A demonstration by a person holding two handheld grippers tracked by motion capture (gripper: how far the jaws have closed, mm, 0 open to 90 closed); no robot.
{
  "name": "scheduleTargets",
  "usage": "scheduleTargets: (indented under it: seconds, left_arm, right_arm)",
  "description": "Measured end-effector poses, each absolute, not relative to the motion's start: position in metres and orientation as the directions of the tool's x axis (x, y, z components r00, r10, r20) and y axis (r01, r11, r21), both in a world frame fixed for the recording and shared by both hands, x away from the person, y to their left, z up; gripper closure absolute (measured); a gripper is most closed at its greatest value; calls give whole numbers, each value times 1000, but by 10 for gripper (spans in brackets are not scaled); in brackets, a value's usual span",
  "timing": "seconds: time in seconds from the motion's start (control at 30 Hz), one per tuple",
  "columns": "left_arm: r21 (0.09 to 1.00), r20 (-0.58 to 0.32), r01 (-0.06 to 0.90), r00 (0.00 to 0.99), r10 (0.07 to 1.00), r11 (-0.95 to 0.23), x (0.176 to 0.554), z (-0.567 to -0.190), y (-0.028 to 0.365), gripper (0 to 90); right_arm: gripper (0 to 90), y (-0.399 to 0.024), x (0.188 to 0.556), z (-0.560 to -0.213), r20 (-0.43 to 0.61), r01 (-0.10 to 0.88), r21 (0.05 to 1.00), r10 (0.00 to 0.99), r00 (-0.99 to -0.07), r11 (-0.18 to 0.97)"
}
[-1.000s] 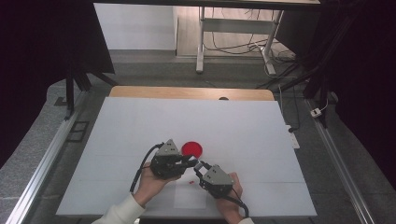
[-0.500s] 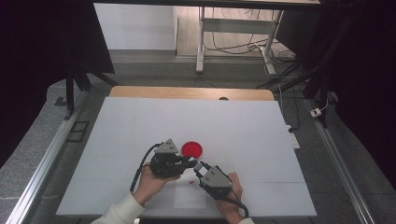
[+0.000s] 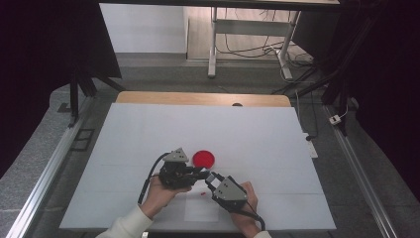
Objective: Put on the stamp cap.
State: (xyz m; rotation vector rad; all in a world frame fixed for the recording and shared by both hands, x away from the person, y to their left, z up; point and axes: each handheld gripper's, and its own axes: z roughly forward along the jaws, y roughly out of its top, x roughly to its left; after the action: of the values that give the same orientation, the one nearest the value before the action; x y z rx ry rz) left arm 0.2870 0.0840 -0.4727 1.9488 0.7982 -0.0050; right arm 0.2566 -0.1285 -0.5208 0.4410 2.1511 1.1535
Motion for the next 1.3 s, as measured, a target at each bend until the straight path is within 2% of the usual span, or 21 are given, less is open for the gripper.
scheduleTargets:
  seconds: [0.4, 1.1, 1.3]
  left_arm:
    - [796, -330, 531, 783, 527, -290, 288, -473, 85, 756]
    - [808, -326, 521, 784, 528, -275, 287, -470, 88, 755]
    - [807, -333, 524, 785, 522, -274, 287, -470, 88, 755]
  right_arm:
    - [645, -129, 258, -521, -413, -17, 805, 539, -734, 593]
    - [641, -132, 261, -520, -379, 4, 821, 552, -743, 570]
    - [645, -132, 260, -520, -381, -16, 829, 544, -748, 559]
